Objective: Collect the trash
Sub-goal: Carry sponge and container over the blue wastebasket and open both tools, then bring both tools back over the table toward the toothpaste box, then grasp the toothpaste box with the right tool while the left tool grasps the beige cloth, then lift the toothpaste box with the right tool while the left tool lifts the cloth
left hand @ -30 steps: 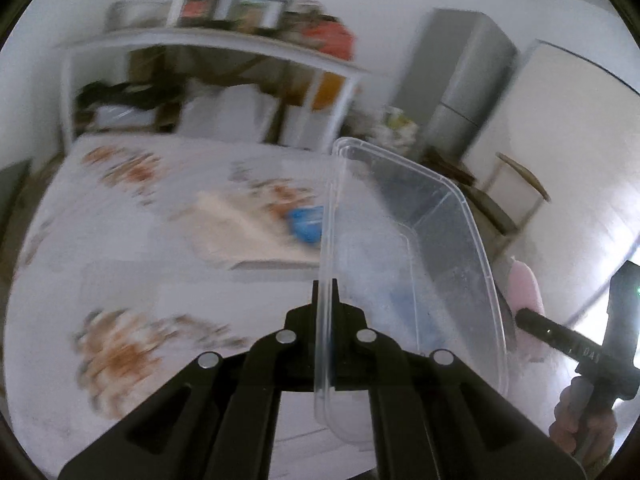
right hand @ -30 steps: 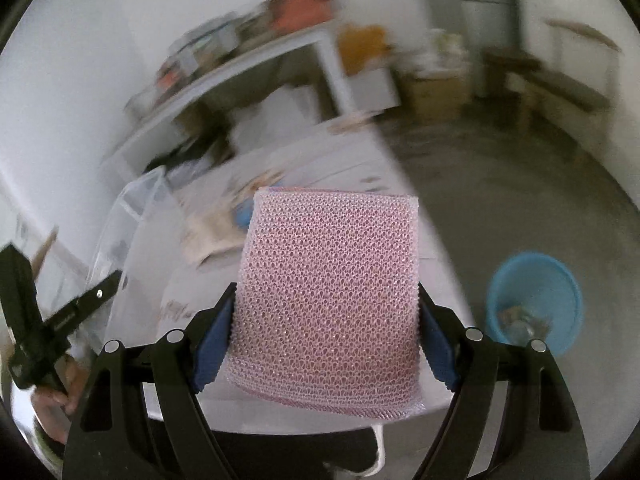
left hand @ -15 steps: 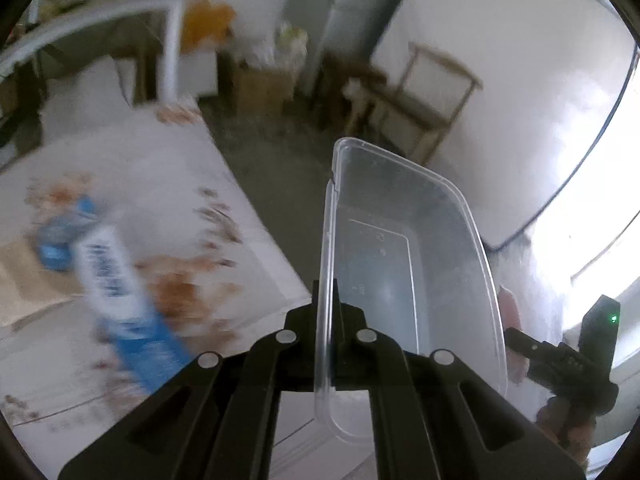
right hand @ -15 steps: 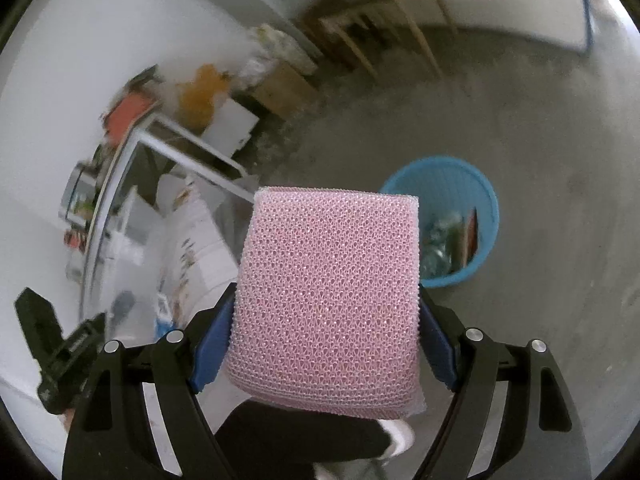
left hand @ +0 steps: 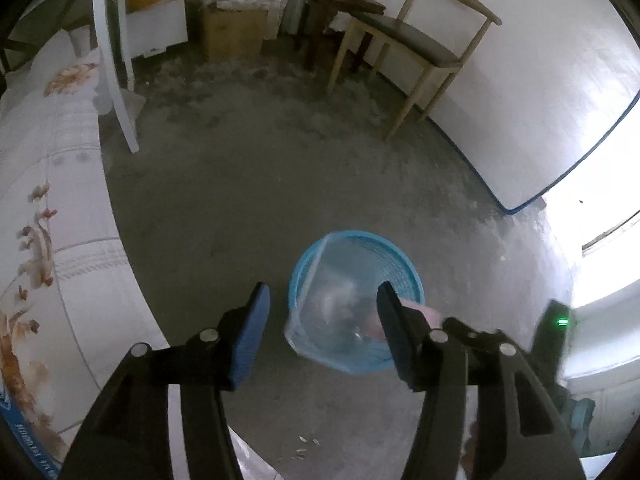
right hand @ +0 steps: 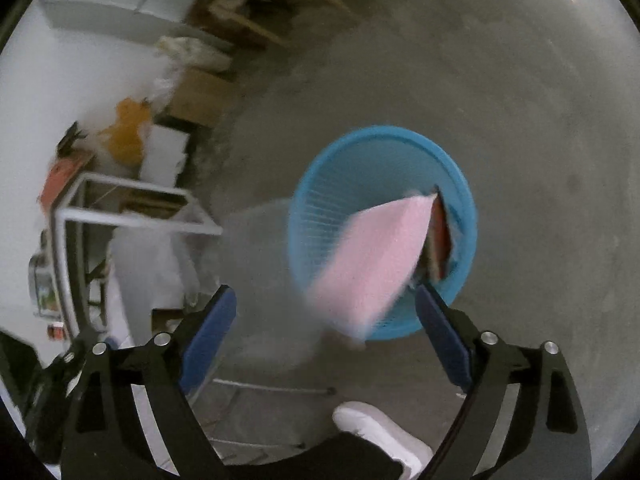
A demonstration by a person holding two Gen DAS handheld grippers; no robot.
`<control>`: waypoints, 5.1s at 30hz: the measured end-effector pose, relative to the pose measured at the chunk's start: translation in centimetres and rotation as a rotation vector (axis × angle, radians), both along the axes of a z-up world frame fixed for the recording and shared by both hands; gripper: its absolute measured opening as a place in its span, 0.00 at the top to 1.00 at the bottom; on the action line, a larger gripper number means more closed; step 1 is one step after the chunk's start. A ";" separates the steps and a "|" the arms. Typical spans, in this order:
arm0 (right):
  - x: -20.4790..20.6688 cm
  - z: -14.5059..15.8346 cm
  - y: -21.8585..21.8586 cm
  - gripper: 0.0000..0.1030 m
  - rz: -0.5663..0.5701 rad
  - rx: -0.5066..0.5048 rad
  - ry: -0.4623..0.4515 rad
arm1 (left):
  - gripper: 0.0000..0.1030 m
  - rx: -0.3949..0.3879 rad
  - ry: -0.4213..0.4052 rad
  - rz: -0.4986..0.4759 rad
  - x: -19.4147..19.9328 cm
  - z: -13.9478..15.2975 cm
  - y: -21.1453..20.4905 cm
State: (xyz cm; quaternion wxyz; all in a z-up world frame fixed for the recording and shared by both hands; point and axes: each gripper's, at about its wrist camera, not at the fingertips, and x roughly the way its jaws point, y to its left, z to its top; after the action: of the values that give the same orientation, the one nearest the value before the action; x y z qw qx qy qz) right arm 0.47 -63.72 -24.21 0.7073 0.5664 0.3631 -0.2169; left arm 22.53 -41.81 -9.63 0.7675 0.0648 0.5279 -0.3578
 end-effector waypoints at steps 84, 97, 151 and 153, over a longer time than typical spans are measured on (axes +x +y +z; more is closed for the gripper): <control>20.1 13.9 37.2 0.53 1.052 -0.384 -0.046 | 0.92 0.098 -0.195 0.178 2.7 0.8 43.2; 15.3 14.1 39.3 0.52 1.031 -0.458 -0.020 | 0.92 0.023 -0.167 0.336 -7.4 0.9 42.6; 15.4 15.1 40.3 0.57 0.949 -0.582 -0.038 | 0.92 0.107 -0.298 0.332 -9.0 2.7 40.6; 15.3 15.3 40.3 0.57 0.944 -0.573 -0.045 | 0.92 0.094 -0.302 0.334 -9.0 3.0 40.6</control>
State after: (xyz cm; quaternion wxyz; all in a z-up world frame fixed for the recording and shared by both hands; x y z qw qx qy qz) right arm 15.80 -23.45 -8.89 0.8612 0.1316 0.4887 0.0459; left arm 13.49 -1.21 -6.61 0.8825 0.0650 0.4266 -0.1871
